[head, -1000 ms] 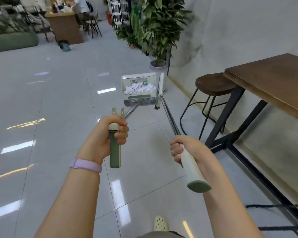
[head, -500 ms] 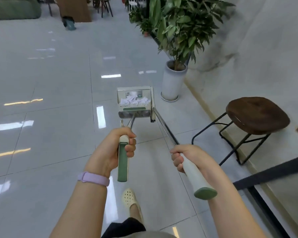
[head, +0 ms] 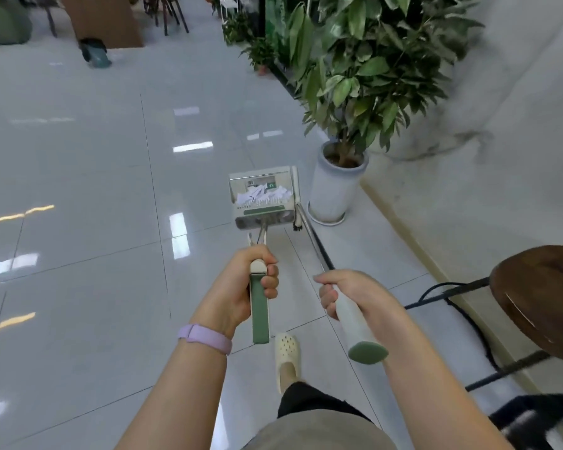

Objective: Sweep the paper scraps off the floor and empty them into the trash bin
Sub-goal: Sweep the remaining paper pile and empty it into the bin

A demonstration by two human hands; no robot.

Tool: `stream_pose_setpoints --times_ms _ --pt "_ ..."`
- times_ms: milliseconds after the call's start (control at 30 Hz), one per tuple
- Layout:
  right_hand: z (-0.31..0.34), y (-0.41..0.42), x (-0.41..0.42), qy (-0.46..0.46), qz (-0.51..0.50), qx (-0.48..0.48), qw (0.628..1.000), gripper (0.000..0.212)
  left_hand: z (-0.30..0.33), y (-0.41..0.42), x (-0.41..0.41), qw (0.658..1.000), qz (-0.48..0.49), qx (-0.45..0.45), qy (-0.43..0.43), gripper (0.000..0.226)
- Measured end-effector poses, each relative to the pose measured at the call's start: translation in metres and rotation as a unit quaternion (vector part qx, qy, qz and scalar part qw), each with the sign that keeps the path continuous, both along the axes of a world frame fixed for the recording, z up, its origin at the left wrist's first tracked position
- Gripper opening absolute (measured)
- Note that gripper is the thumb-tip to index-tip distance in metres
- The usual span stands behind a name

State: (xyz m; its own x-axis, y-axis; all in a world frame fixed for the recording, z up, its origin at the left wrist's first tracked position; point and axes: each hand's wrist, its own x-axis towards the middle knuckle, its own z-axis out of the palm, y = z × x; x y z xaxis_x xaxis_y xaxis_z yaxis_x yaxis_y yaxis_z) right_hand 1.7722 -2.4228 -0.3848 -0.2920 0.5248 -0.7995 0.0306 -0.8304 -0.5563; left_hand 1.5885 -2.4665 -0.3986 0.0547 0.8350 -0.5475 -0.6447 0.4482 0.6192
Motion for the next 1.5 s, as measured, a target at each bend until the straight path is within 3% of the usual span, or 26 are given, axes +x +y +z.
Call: stream_pose_setpoints --times_ms 200,367,633,867,967,1133,1400,1500 --pt "-0.032 0.163 -0.106 -0.059 0.059 0.024 0.996 0.02 -0.035 0.147 -0.099 0.997 0.043 -0.019 -0.064 0.021" --pt "-0.027 0.337 -0.201 -0.013 0.076 -0.041 0.996 0.028 -0.03 0.261 -0.195 0.991 0.104 -0.037 -0.077 0.02" --pt "-0.03 0.513 -0.364 -0.009 0.177 -0.066 0.982 0.026 -0.024 0.411 -0.351 0.988 0.147 -0.041 -0.009 0.021" --pt "-0.034 0.669 -0.525 -0.007 0.222 -0.084 0.971 0.034 -0.038 0.602 -0.545 0.982 0.176 -0.06 0.037 0.017" --pt "-0.031 0.734 -0.585 -0.008 0.247 -0.048 0.968 0.034 -0.025 0.691 -0.621 0.981 0.185 -0.046 0.03 0.014" --pt "-0.029 0.848 -0.67 0.026 0.212 -0.014 0.977 0.029 -0.015 0.814 -0.709 0.986 0.148 -0.047 0.059 0.017" --pt "-0.053 1.095 -0.83 0.042 0.185 -0.047 0.981 0.026 -0.023 1.043 -0.855 0.986 0.142 -0.058 0.065 0.02" --pt "-0.043 1.196 -0.888 0.045 0.174 -0.104 0.978 0.026 -0.018 1.124 -0.914 0.984 0.14 -0.086 0.074 0.02"
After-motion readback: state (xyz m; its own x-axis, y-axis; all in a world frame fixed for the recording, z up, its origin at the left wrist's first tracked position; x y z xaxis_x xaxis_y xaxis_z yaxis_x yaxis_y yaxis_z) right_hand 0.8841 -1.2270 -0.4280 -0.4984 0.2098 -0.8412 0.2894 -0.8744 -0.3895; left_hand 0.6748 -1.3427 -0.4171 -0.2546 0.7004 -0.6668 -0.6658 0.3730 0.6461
